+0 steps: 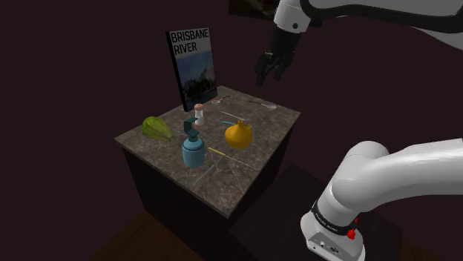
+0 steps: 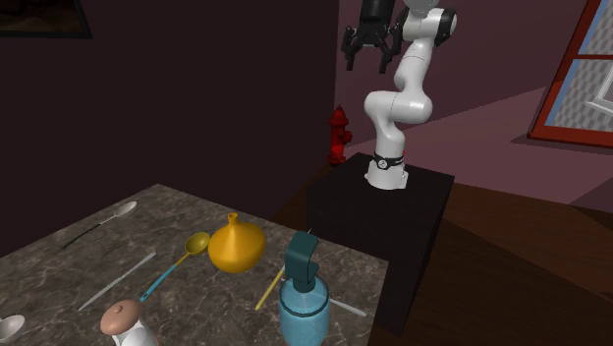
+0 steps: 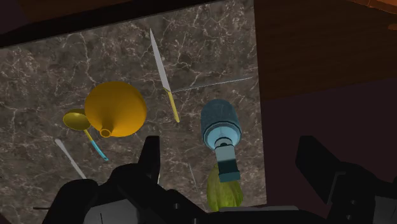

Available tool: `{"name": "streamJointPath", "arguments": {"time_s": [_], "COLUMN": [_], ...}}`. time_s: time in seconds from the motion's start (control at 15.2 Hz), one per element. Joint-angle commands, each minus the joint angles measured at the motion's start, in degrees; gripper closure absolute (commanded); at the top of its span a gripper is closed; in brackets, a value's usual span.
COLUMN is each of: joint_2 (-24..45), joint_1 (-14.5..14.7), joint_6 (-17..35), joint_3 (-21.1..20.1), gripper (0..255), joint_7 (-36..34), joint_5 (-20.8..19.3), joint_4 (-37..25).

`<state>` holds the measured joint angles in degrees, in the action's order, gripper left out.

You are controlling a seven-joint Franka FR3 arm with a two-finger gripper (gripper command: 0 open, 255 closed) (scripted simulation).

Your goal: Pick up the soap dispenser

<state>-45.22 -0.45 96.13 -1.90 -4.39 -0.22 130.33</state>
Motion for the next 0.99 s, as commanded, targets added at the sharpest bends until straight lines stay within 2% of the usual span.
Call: {"name": "streamJointPath", "arguments": {"time_s": [0.0, 0.46, 0.92], "joint_2": [0.0, 7.83, 19.38], "joint_1": [0.0, 0.84, 1.68], "joint_6": [0.0, 14.92, 29.31], "joint_3": [0.0, 0.47, 0.8], "gripper": [0, 0, 0], "joint_7": [0.0, 2.26, 4.59], "joint_5": [0.0, 0.11, 0.36], "joint_4": [0.0, 5.84, 7.45]}}
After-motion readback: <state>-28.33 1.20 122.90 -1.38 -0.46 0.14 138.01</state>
